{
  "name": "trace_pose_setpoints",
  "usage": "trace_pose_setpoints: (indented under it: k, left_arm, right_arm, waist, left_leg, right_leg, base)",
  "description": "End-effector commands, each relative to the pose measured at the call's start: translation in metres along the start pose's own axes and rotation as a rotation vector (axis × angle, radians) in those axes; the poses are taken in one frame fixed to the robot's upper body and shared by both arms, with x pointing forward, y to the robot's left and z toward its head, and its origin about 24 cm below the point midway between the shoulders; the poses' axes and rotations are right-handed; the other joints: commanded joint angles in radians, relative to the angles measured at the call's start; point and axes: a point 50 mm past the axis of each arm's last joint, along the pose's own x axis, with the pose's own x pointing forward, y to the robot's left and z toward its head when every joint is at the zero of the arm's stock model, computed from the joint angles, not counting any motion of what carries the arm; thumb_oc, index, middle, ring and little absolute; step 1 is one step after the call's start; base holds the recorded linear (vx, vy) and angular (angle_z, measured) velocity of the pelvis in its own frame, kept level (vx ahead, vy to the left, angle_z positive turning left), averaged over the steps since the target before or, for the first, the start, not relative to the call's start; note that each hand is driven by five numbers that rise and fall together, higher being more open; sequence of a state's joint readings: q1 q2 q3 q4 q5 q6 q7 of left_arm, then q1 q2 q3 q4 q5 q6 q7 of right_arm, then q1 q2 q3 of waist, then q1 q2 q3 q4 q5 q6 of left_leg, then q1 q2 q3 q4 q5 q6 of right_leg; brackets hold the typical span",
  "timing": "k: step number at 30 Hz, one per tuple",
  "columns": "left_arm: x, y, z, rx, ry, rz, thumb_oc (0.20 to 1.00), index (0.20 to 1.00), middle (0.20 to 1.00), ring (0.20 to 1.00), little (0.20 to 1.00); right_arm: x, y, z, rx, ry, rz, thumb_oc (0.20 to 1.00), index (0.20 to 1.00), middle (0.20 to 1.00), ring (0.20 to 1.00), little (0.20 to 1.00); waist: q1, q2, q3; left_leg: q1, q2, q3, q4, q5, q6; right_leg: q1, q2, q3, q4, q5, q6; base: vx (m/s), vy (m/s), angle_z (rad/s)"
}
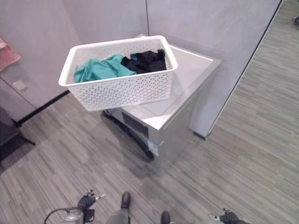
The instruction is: Grab the laundry basket,head to the washer,open it,put in the laundry and shut it.
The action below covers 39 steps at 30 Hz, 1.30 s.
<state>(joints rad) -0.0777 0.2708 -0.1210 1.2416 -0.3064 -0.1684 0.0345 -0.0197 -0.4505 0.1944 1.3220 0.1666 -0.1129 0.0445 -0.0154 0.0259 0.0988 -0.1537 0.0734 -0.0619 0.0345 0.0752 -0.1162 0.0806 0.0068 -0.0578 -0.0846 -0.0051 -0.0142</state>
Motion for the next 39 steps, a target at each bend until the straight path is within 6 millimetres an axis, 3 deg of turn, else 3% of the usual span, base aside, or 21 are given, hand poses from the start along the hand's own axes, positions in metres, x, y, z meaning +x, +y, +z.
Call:
trace_pose_setpoints:
  k: [1,2,4,5,7,8,14,15,16,17,19,21,23,24,26,27,28,32,34,36,39]
  left_arm:
    - [0.002,0.024,0.016,0.022,-0.051,0.059,1.0,1.0,1.0,1.0,1.0]
    - [0.002,0.025,0.017,0.041,-0.058,0.054,1.0,1.0,1.0,1.0,1.0]
    - [0.002,0.026,0.02,0.041,-0.067,0.055,1.0,1.0,1.0,1.0,1.0]
    - [0.001,0.031,0.015,-0.059,-0.047,0.072,1.0,1.0,1.0,1.0,1.0]
    - [0.002,0.028,0.017,-0.059,-0.063,0.056,1.0,1.0,1.0,1.0,1.0]
    - [0.002,0.023,0.019,-0.038,-0.076,0.033,1.0,1.0,1.0,1.0,1.0]
    - [0.0,0.017,0.007,-0.031,-0.04,-0.007,1.0,1.0,1.0,1.0,1.0]
    - [0.0,0.013,0.008,-0.013,-0.035,-0.022,1.0,1.0,1.0,1.0,1.0]
    - [0.0,0.013,0.008,-0.013,-0.035,-0.021,1.0,1.0,1.0,1.0,1.0]
    - [0.001,0.007,0.009,0.002,-0.031,-0.037,1.0,1.0,1.0,1.0,1.0]
    - [0.001,0.005,0.005,0.003,-0.015,-0.039,1.0,1.0,1.0,1.0,1.0]
    - [0.001,0.003,0.005,0.017,-0.013,-0.052,1.0,1.0,1.0,1.0,1.0]
    - [0.002,0.002,0.008,0.022,-0.017,-0.057,1.0,1.0,1.0,1.0,1.0]
    - [0.002,0.001,0.008,0.022,-0.017,-0.057,1.0,1.0,1.0,1.0,1.0]
    - [0.002,0.006,0.008,0.015,-0.014,-0.039,1.0,1.0,1.0,1.0,1.0]
    - [0.002,0.006,0.008,0.015,-0.014,-0.039,1.0,1.0,1.0,1.0,1.0]
    - [0.001,0.017,0.007,0.004,-0.011,-0.003,1.0,1.0,1.0,1.0,1.0]
    - [0.0,0.032,-0.001,-0.147,0.038,0.073,1.0,1.0,1.0,1.0,1.0]
    - [0.0,0.027,-0.006,-0.189,0.066,0.053,1.0,1.0,1.0,1.0,1.0]
    - [0.001,0.02,-0.005,-0.131,0.064,0.032,1.0,1.0,1.0,1.0,1.0]
    - [0.003,0.006,0.006,-0.111,0.016,-0.025,1.0,1.0,1.0,1.0,1.0]
  right_arm:
    - [-0.002,-0.007,-0.009,-0.046,0.02,-0.014,1.0,1.0,1.0,1.0,1.0]
    - [-0.001,-0.008,-0.002,-0.048,-0.001,-0.015,1.0,1.0,1.0,1.0,1.0]
    - [0.001,-0.005,0.01,-0.064,-0.036,-0.006,1.0,1.0,1.0,1.0,1.0]
    - [0.003,0.001,0.024,-0.08,-0.078,0.008,1.0,1.0,1.0,1.0,1.0]
    - [0.004,0.007,0.035,-0.057,-0.107,0.018,1.0,1.0,1.0,1.0,1.0]
    - [0.005,0.01,0.037,-0.054,-0.115,0.029,1.0,1.0,1.0,1.0,1.0]
    - [0.004,0.032,0.025,-0.131,-0.075,0.11,1.0,1.0,1.0,1.0,1.0]
    - [0.003,0.036,0.018,-0.14,-0.06,0.12,1.0,1.0,1.0,1.0,1.0]
    - [0.003,0.036,0.018,-0.14,-0.06,0.12,1.0,1.0,1.0,1.0,1.0]
    - [0.002,0.034,0.012,-0.135,-0.048,0.117,1.0,1.0,1.0,1.0,1.0]
    - [0.002,0.031,0.005,-0.136,-0.021,0.112,1.0,1.0,1.0,1.0,1.0]
    - [0.002,0.025,0.005,-0.163,-0.014,0.106,1.0,1.0,1.0,1.0,1.0]
    - [0.003,0.013,0.011,-0.225,-0.014,0.081,1.0,1.0,1.0,1.0,1.0]
    - [0.003,0.013,0.011,-0.225,-0.014,0.081,1.0,1.0,1.0,1.0,1.0]
    - [0.003,0.011,0.017,-0.224,-0.037,0.077,1.0,1.0,1.0,1.0,1.0]
    - [0.003,0.011,0.017,-0.224,-0.037,0.077,1.0,1.0,1.0,1.0,1.0]
    - [0.003,0.01,0.02,-0.231,-0.051,0.075,1.0,1.0,1.0,1.0,1.0]
    - [0.004,0.009,0.029,-0.263,-0.083,0.074,1.0,1.0,1.0,1.0,1.0]
    - [0.004,0.008,0.027,-0.276,-0.062,0.075,1.0,1.0,1.0,1.0,1.0]
    - [0.003,0.009,0.016,-0.275,-0.02,0.081,1.0,1.0,1.0,1.0,1.0]
    - [0.003,0.009,0.011,-0.246,0.007,0.086,1.0,1.0,1.0,1.0,1.0]
  waist:
    - [0.02,-0.026,-0.041]
    - [0.022,-0.029,-0.041]
    - [0.028,-0.031,-0.035]
    - [0.061,-0.037,-0.03]
    - [0.086,-0.034,-0.026]
    - [0.081,-0.034,-0.029]
    - [0.086,-0.068,-0.023]
    - [0.066,-0.067,-0.019]
    - [0.066,-0.067,-0.021]
    - [0.046,-0.066,-0.016]
    - [0.044,-0.064,-0.016]
    - [0.055,-0.064,0.005]
    - [0.07,-0.058,0.017]
    - [0.069,-0.058,0.017]
    - [0.057,-0.066,0.015]
    - [0.058,-0.066,0.015]
    - [0.075,-0.061,0.008]
    - [0.074,-0.038,-0.001]
    - [0.074,-0.026,0.0]
    - [0.053,-0.017,-0.041]
    - [0.056,-0.021,-0.058]
  left_leg:
    - [-0.065,-0.048,0.01,0.055,-0.014,0.068]
    - [-0.074,-0.078,0.033,0.085,-0.046,0.087]
    - [-0.082,-0.088,0.049,0.093,-0.06,0.103]
    - [-0.07,-0.081,0.093,0.062,-0.067,0.114]
    - [-0.054,-0.067,0.148,0.031,-0.067,0.106]
    - [-0.047,-0.076,0.165,0.014,-0.061,0.109]
    - [0.041,-0.115,0.241,-0.048,-0.048,0.122]
    - [0.059,-0.127,0.213,-0.046,-0.056,0.126]
    - [0.055,-0.127,0.213,-0.046,-0.055,0.125]
    - [0.061,-0.137,0.186,-0.009,-0.083,0.133]
    - [0.049,-0.143,0.18,0.076,-0.115,0.13]
    - [-0.019,-0.153,0.153,0.281,-0.119,0.113]
    - [-0.092,-0.161,0.087,0.381,-0.085,0.099]
    - [-0.093,-0.161,0.087,0.381,-0.086,0.099]
    - [-0.113,-0.076,0.136,0.301,-0.089,0.106]
    - [-0.113,-0.076,0.137,0.301,-0.089,0.106]
    - [-0.092,-0.054,0.059,0.155,-0.052,0.095]
    - [-0.084,0.056,-0.066,-0.031,0.074,0.035]
    - [-0.062,0.072,-0.118,-0.012,0.086,0.02]
    - [-0.008,0.05,-0.083,-0.011,0.03,0.013]
    - [-0.012,-0.024,-0.091,0.069,-0.043,0.042]
  right_leg:
    - [-0.03,-0.144,0.087,0.069,-0.032,0.119]
    - [-0.056,-0.185,0.096,0.079,-0.006,0.14]
    - [-0.094,-0.203,0.11,0.091,0.027,0.149]
    - [-0.136,-0.245,0.0,0.101,0.084,0.154]
    - [-0.14,-0.259,-0.215,0.114,0.084,0.15]
    - [-0.151,-0.218,-0.236,0.13,0.058,0.141]
    - [-0.13,-0.01,-0.2,0.113,-0.016,0.09]
    - [-0.152,0.029,-0.117,0.115,-0.024,0.069]
    - [-0.155,0.029,-0.117,0.115,-0.022,0.069]
    - [-0.148,0.039,-0.037,0.101,-0.003,0.055]
    - [-0.123,0.03,-0.044,0.071,0.015,0.053]
    - [-0.099,0.027,-0.029,0.056,0.025,0.041]
    - [-0.074,0.015,-0.017,0.05,0.017,0.036]
    - [-0.075,0.015,-0.018,0.05,0.017,0.036]
    - [-0.063,-0.011,-0.02,0.048,0.001,0.045]
    - [-0.063,-0.011,-0.02,0.048,0.001,0.045]
    - [-0.044,-0.014,0.0,0.043,-0.02,0.053]
    - [-0.035,-0.034,0.042,0.052,-0.044,0.063]
    - [-0.022,-0.057,0.073,0.057,-0.046,0.075]
    - [-0.006,-0.105,0.08,0.049,-0.034,0.107]
    - [-0.031,-0.185,0.102,0.054,0.007,0.149]
  base:
    - [0.09,0.404,-0.08]
    - [0.03,0.339,-0.21]
    - [-0.01,0.397,-0.42]
    - [-0.07,0.329,-0.52]
    - [-0.05,0.294,-1.24]
    - [0.02,0.316,-1.56]
    - [0.08,0.145,-0.37]
    - [0.12,0.039,-0.36]
    - [0.17,0.01,0.34]
    - [0.12,-0.026,0.56]
    - [0.13,-0.049,0.43]
    - [0.06,-0.056,0.14]
    - [0.05,0.023,0.0]
    - [0.05,0.066,-0.16]
    - [0.05,0.073,-0.13]
    - [0.15,0.161,-0.02]
    - [0.16,0.168,0.05]
    - [0.14,0.255,-0.22]
    - [0.11,0.369,-0.51]
    - [0.2,0.528,-0.78]
    - [0.07,0.482,-0.3]
